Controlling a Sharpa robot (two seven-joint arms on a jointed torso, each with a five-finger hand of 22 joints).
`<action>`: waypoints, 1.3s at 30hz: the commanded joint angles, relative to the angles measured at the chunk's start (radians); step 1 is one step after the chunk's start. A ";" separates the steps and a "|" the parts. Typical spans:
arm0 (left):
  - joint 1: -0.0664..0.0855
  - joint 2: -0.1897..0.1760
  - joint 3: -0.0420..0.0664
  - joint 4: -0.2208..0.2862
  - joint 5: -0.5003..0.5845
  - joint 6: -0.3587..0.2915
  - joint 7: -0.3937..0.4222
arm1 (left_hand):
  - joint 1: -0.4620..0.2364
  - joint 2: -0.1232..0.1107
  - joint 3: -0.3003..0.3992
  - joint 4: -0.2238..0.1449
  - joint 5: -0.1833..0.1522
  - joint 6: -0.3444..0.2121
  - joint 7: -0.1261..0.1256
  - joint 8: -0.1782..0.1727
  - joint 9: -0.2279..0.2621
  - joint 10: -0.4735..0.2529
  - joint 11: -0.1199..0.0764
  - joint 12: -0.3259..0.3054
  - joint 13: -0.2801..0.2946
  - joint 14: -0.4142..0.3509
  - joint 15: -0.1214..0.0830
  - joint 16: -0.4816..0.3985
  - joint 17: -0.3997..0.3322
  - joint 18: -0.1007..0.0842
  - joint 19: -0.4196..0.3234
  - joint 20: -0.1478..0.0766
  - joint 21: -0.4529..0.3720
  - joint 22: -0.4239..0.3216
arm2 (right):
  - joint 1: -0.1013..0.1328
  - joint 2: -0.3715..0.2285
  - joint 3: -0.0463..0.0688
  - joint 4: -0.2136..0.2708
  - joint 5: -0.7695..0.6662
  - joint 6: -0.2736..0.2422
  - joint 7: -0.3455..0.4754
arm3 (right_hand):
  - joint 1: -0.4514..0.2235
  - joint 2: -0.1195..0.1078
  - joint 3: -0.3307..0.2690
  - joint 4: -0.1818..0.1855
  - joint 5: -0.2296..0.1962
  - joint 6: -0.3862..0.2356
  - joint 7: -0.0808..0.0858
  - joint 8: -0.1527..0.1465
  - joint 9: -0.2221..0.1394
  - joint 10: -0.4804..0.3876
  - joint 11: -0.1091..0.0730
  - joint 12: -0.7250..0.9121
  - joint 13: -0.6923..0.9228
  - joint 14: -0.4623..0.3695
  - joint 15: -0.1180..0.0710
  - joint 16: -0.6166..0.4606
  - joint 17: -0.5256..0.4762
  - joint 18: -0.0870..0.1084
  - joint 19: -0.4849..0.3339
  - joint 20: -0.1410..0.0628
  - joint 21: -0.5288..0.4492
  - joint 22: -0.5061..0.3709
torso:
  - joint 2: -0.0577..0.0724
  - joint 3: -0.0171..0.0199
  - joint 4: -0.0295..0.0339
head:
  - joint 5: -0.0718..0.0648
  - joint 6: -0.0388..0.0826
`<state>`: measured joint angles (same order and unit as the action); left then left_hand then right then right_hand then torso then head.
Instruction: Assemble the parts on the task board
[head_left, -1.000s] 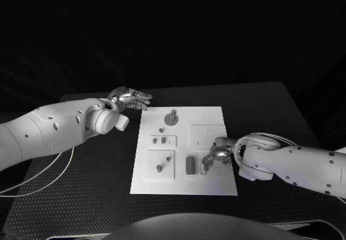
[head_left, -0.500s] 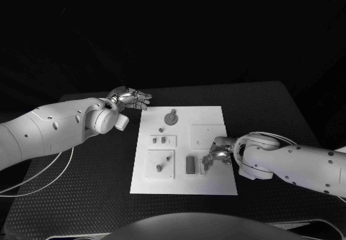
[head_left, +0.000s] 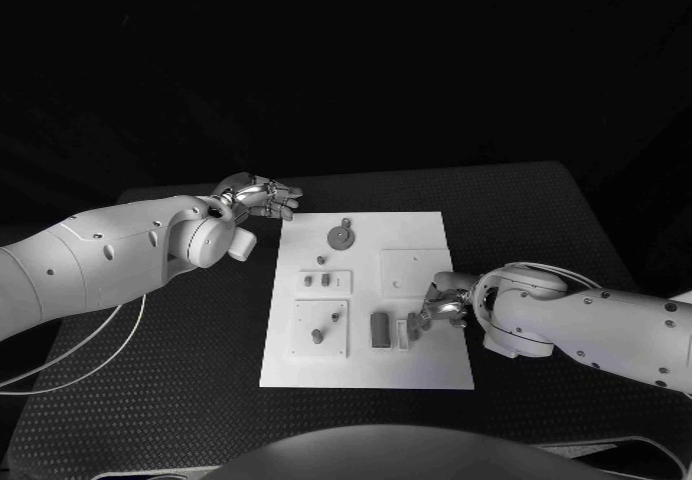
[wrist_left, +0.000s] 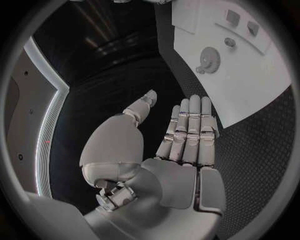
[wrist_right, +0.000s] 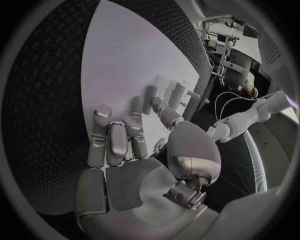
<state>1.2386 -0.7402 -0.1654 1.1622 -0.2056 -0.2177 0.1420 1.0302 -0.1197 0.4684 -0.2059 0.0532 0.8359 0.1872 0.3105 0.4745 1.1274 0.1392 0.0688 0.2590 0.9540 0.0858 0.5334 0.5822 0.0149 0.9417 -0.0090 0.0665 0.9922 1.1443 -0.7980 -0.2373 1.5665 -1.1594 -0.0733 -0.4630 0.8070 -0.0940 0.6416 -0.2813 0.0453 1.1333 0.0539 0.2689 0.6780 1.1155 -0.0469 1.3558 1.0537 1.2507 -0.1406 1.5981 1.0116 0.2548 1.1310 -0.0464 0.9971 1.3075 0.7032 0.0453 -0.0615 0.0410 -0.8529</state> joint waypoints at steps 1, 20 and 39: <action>0.001 0.001 0.000 0.002 -0.003 0.015 0.003 | -0.004 0.001 -0.005 0.001 -0.003 -0.009 0.001 0.007 -0.001 -0.003 -0.001 0.003 -0.001 0.003 0.003 -0.005 0.002 0.009 -0.006 -0.001 0.003 -0.002 | -0.011 -0.008 -0.010 -0.016 -0.025 0.038 -0.046 | -0.002 -0.009 -0.004 0.004 0.005 -0.002 0.009 -0.003 -0.005 0.000 0.002 -0.002 -0.001 -0.001 0.001 -0.006 -0.001 0.007 -0.001 0.004 -0.002 0.012 | 0.000 0.0007 -0.0001 | 0.000 0.000; 0.001 0.004 0.000 0.001 -0.003 0.016 0.002 | -0.004 0.000 -0.005 0.001 -0.003 -0.009 0.001 0.007 -0.001 -0.003 -0.001 0.003 -0.001 0.003 0.003 -0.007 0.003 0.009 -0.006 -0.001 0.003 -0.002 | -0.010 0.020 -0.010 -0.006 -0.133 0.099 -0.052 | -0.061 -0.020 -0.013 0.057 0.005 -0.004 0.010 -0.007 -0.009 -0.007 0.004 -0.009 0.000 -0.007 0.002 -0.008 -0.004 0.007 -0.004 0.007 -0.008 0.010 | 0.000 -0.0011 0.0016 | -0.011 0.002; 0.002 0.000 0.000 0.004 -0.003 0.017 -0.001 | -0.005 0.000 -0.005 0.002 -0.003 -0.009 0.001 0.007 -0.002 -0.004 0.000 0.002 -0.001 0.002 0.004 -0.008 0.004 0.008 -0.008 0.000 0.002 -0.002 | -0.008 0.016 -0.010 0.002 -0.149 0.149 -0.055 | -0.088 -0.014 -0.014 0.049 0.005 -0.009 0.012 -0.010 -0.012 -0.022 0.005 -0.015 0.000 -0.021 0.003 -0.008 -0.014 0.007 -0.013 0.006 -0.010 0.015 | 0.000 -0.0008 0.0008 | -0.012 0.006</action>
<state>1.2389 -0.7403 -0.1656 1.1639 -0.2062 -0.2135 0.1365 1.0302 -0.1197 0.4683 -0.2059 0.0532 0.8322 0.1908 0.3105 0.4738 1.1274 0.1392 0.0688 0.2590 0.9540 0.0858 0.5296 0.5845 0.0149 0.9417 -0.0090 0.0665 0.9915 1.1522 -0.7751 -0.2332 1.5740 -1.2919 0.0047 -0.4837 0.7215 -0.1106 0.6271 -0.2281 0.0456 1.1342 0.0541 0.2708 0.7004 1.1006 -0.0394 1.3463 1.0527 1.2372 -0.1389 1.5944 0.9986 0.2473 1.1237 -0.0391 0.9924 1.3073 0.7034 0.0438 -0.0601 0.0278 -0.8477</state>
